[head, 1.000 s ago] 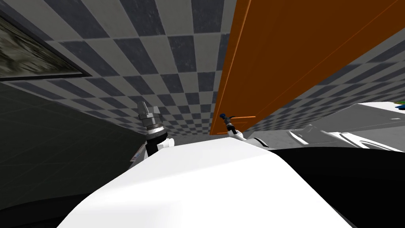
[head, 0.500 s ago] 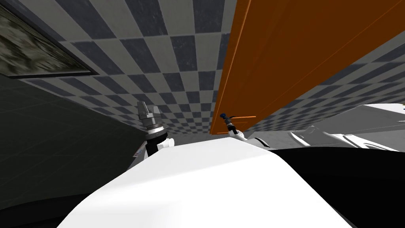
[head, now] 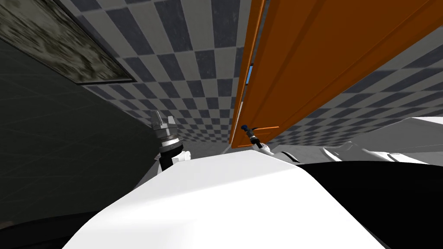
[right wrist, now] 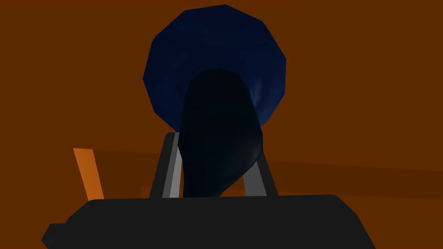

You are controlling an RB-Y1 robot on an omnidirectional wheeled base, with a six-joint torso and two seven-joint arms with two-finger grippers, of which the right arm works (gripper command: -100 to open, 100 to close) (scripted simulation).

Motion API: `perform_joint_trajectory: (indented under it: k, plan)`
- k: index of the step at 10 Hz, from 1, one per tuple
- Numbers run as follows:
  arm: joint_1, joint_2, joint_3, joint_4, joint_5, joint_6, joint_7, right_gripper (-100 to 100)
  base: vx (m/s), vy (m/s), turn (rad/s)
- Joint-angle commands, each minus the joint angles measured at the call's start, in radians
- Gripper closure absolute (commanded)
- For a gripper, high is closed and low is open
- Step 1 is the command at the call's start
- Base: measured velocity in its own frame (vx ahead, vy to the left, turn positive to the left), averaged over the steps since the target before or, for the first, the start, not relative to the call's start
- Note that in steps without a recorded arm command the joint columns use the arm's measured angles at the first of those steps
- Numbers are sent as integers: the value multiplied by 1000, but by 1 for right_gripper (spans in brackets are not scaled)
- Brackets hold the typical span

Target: Pull the door open

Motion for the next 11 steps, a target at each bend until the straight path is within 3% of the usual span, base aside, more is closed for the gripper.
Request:
perform_joint_trajectory:
  k: [1, 3, 4, 9, 11]
  plan:
    - [6, -19, 16, 4, 8, -22, -25, 100, -188, -64, 126]
    - [15, -34, 32, 3, 15, -36, -48, 100, -193, -70, 97]
    - [13, -26, 28, -1, 13, -28, -41, 100, -86, -24, 22]
    - [82, -85, 87, -34, 32, -112, -105, 100, -200, -86, 114]
    - [99, -100, 101, -42, 37, -133, -121, 100, -160, -84, 66]
